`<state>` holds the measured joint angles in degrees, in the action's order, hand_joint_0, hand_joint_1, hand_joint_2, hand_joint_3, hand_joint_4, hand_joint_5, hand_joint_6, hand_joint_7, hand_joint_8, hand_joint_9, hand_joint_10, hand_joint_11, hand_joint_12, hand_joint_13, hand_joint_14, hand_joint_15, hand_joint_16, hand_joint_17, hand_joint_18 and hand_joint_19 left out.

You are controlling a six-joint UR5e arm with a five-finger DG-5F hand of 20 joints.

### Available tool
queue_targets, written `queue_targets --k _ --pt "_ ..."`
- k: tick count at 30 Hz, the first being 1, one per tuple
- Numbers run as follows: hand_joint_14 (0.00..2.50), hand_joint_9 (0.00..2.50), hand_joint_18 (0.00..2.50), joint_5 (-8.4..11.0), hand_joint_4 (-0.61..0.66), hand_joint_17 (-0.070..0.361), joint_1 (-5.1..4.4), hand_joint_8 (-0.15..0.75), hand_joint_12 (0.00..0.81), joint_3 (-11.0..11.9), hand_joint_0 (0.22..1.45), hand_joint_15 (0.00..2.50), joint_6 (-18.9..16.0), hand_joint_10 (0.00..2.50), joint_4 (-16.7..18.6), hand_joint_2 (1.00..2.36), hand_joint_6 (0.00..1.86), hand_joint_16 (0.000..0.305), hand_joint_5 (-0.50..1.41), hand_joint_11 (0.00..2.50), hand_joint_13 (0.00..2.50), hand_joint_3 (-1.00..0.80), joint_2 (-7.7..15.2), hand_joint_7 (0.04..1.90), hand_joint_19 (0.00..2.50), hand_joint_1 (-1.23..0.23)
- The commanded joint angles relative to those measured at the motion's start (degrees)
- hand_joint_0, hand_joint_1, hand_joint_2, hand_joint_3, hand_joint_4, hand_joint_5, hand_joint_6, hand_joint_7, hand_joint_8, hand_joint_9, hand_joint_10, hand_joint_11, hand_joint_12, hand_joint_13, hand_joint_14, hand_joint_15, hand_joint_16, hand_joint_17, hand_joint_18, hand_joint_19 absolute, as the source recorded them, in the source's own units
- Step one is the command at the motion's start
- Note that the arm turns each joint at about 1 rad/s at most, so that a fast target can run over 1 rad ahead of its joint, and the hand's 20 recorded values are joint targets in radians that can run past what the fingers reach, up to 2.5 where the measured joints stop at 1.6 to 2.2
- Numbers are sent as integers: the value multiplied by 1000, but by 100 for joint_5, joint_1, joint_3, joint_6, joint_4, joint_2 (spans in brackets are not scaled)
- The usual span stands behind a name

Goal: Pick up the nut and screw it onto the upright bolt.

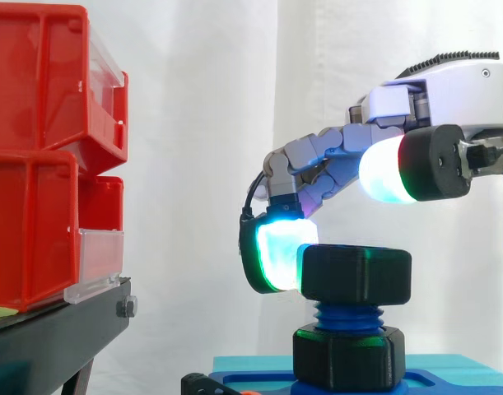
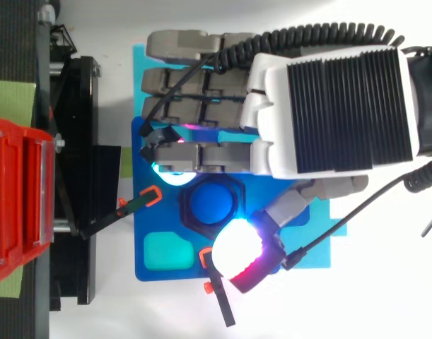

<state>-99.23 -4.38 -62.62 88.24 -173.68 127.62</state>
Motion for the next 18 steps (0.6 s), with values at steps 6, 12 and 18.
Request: queue_targets --k 6,12,18 --pt "0 642 187 -88 202 55 95 275 270 -5 534 0 26 0 -17 1000 639 24 -60 0 565 -500 0 1214 0 -136" --pt "0 706 232 -167 184 51 175 278 256 4 538 0 70 0 1 1000 728 23 -52 0 618 -500 0 1064 0 -145" --pt "0 723 256 -202 214 50 236 276 255 4 540 0 79 0 10 1000 648 22 -44 0 631 -500 0 1191 0 -146"
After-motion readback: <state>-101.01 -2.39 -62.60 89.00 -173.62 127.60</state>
